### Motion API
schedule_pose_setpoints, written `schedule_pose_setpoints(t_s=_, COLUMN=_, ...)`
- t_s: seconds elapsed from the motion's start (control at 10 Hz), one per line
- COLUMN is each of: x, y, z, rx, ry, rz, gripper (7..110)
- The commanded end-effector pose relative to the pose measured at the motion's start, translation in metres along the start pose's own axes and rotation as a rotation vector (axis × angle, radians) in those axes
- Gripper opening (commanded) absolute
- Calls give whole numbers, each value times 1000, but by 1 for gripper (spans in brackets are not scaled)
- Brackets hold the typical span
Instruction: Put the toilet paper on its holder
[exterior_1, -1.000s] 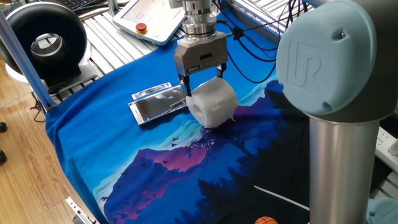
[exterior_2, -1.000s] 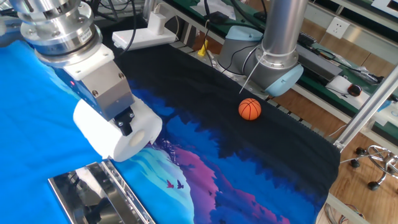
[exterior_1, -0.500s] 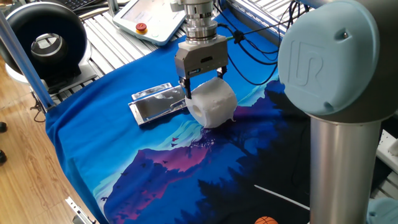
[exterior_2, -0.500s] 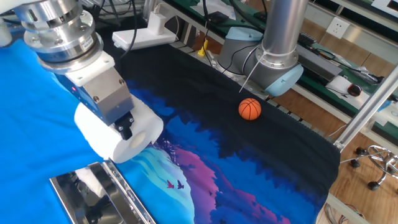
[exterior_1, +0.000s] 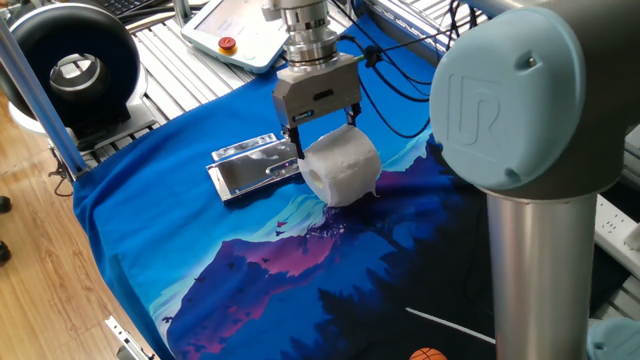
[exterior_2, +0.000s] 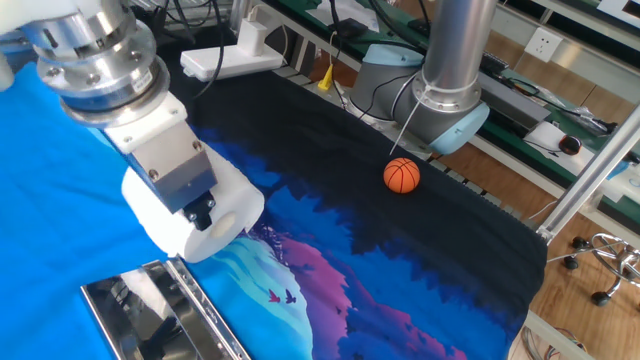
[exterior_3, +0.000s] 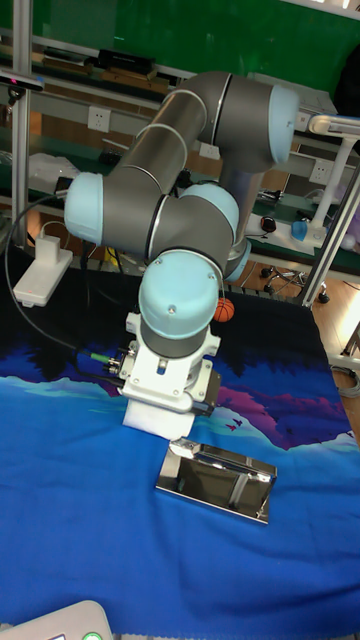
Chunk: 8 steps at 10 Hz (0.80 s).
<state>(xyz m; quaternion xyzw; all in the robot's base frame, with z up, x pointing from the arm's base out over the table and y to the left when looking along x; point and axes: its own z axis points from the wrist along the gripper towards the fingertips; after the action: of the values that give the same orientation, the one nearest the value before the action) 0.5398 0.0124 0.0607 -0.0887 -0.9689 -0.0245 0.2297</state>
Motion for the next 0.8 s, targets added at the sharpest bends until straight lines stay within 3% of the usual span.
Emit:
schedule_pose_setpoints(t_s=0.0, x=-3, y=-2, z=3, rx=10, ry=-1, rz=8, gripper=44)
schedule_pose_setpoints(t_s=0.1, x=-3, y=-4, z=4, rx=16, ry=1, rz=13, gripper=22)
schedule_pose_setpoints(t_s=0.2, x=-2, y=-8, z=3, rx=33, ry=3, rz=36, gripper=22)
schedule_pose_setpoints(t_s=0.3, x=-1, y=-12, z=2, rx=52, ry=5, rz=45, gripper=7)
schedule_pose_setpoints(t_s=0.7, x=23, y=0, z=-12, rx=14, ry=37, rz=1, gripper=7)
